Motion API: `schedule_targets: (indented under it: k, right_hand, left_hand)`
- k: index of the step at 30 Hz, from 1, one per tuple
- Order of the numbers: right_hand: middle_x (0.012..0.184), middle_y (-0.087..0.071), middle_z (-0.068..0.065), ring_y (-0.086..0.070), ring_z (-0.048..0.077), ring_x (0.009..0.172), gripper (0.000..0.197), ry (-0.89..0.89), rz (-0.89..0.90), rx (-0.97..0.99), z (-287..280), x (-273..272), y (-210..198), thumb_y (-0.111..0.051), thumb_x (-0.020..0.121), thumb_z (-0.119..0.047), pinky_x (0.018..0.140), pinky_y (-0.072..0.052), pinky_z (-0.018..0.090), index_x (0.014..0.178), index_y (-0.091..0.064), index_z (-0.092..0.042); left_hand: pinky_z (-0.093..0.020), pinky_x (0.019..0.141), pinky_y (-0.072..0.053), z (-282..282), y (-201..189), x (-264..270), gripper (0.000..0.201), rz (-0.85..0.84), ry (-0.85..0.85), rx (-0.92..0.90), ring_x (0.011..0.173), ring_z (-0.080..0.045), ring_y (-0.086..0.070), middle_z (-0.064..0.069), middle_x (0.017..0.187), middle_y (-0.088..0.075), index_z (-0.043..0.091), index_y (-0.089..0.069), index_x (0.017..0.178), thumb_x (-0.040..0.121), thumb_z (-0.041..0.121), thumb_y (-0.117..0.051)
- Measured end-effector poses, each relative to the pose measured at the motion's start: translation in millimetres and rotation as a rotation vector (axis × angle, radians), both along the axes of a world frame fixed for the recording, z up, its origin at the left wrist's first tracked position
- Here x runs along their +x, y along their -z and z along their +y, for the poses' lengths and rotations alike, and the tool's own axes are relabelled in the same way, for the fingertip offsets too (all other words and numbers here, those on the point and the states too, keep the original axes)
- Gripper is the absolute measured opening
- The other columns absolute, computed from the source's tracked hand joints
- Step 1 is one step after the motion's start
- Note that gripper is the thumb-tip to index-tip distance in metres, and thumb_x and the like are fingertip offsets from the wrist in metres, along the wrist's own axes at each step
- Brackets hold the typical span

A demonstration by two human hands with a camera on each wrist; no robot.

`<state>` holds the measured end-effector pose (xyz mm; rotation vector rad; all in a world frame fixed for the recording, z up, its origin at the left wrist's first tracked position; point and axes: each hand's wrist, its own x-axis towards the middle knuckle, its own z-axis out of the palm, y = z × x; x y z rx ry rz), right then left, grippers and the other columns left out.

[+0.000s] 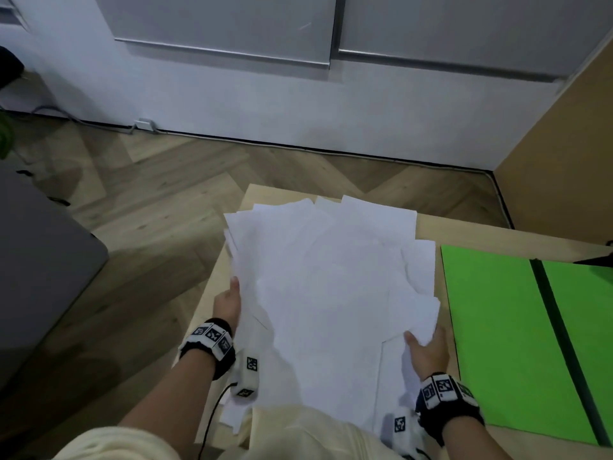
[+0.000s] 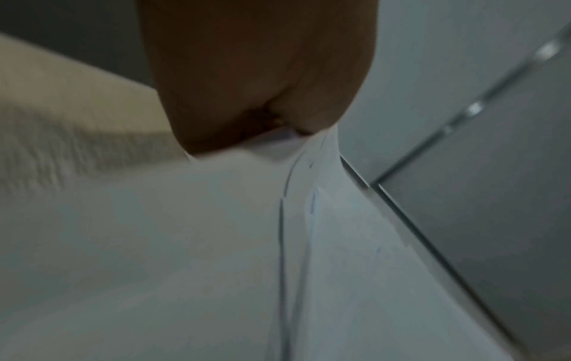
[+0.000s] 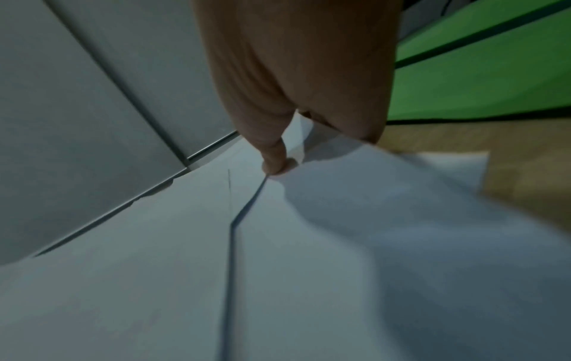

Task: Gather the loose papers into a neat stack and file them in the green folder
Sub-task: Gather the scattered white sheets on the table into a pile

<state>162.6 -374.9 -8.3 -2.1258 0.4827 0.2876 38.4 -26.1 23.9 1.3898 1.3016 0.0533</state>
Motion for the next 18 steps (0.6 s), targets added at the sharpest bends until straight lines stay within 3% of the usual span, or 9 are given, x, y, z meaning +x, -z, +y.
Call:
schedule_targets:
  k: [2,4,7,10,13,14,16,18]
  right_hand:
    - [0.133,-0.054,0.022,-0.054,0.040,0.121,0.055,-0.031,-0.035,-0.041,-2,0,0,-0.069,0.084,-0.010,0.102,-0.042,0.046,0.132,-0.044,0.000]
    - [0.133,-0.049,0.025,-0.052,0.044,0.118,0.058,0.012,-0.074,-0.190,-2,0,-7,-0.071,0.082,-0.018,0.097,-0.043,0.050,0.131,-0.044,-0.002]
    - [0.122,-0.055,0.028,-0.055,0.043,0.110,0.049,-0.005,-0.048,-0.354,8,1,-15,-0.066,0.084,-0.029,0.091,-0.046,0.048,0.118,-0.053,0.003]
    - [0.127,-0.051,0.031,-0.054,0.044,0.113,0.063,0.019,0.098,-0.204,24,8,-16,-0.070,0.081,-0.031,0.094,-0.049,0.046,0.123,-0.049,0.011]
    - [0.140,-0.037,0.030,-0.045,0.046,0.124,0.082,0.176,0.212,-0.062,39,16,-21,-0.075,0.077,-0.025,0.100,-0.044,0.049,0.138,-0.030,0.008]
    - [0.142,-0.037,0.029,-0.046,0.045,0.126,0.085,0.197,0.232,-0.015,43,17,-23,-0.076,0.075,-0.024,0.102,-0.043,0.050,0.139,-0.028,0.006]
    - [0.143,-0.041,0.026,-0.047,0.041,0.128,0.087,0.190,0.228,0.104,51,18,-20,-0.077,0.074,-0.017,0.107,-0.040,0.048,0.142,-0.025,0.002]
    - [0.141,-0.046,0.022,-0.050,0.037,0.125,0.080,0.087,0.214,0.180,53,14,-13,-0.074,0.077,-0.011,0.107,-0.041,0.045,0.143,-0.029,-0.002]
  left_hand:
    - [-0.035,0.087,-0.040,-2,0,3,0.068,0.009,-0.013,0.016,0.105,-0.034,-0.057,-0.021,0.113,-0.058,-0.007,-0.055,0.122,0.097,0.053,-0.034]
    - [-0.034,0.085,-0.040,-7,-3,5,0.053,-0.036,0.003,0.006,0.100,-0.027,-0.054,-0.016,0.117,-0.058,-0.011,-0.051,0.128,0.099,0.032,-0.046]
    - [-0.035,0.077,-0.048,-11,0,3,0.037,0.014,0.083,0.030,0.085,-0.025,-0.055,-0.011,0.092,-0.059,-0.016,-0.054,0.122,0.094,0.008,-0.051]
    - [-0.026,0.058,-0.043,-13,-3,2,0.029,0.134,0.233,0.077,0.073,-0.027,-0.054,-0.017,0.082,-0.059,-0.017,-0.058,0.113,0.088,-0.003,-0.053]
    - [-0.026,0.057,-0.041,-11,-4,-2,0.020,0.219,0.402,0.101,0.078,-0.028,-0.052,-0.013,0.075,-0.060,-0.014,-0.060,0.101,0.084,-0.005,-0.054]
    - [-0.025,0.056,-0.040,-13,-9,-3,0.009,0.237,0.449,0.106,0.074,-0.027,-0.052,-0.009,0.068,-0.055,-0.009,-0.060,0.087,0.083,-0.004,-0.054]
    - [-0.026,0.057,-0.040,-11,-9,-4,0.020,0.257,0.530,0.109,0.066,-0.025,-0.050,-0.004,0.061,-0.051,0.005,-0.050,0.064,0.082,-0.003,-0.054]
    - [-0.028,0.059,-0.045,-8,-11,-6,0.018,0.238,0.613,0.054,0.063,-0.021,-0.053,-0.004,0.064,-0.056,0.010,-0.051,0.064,0.076,0.007,-0.064]
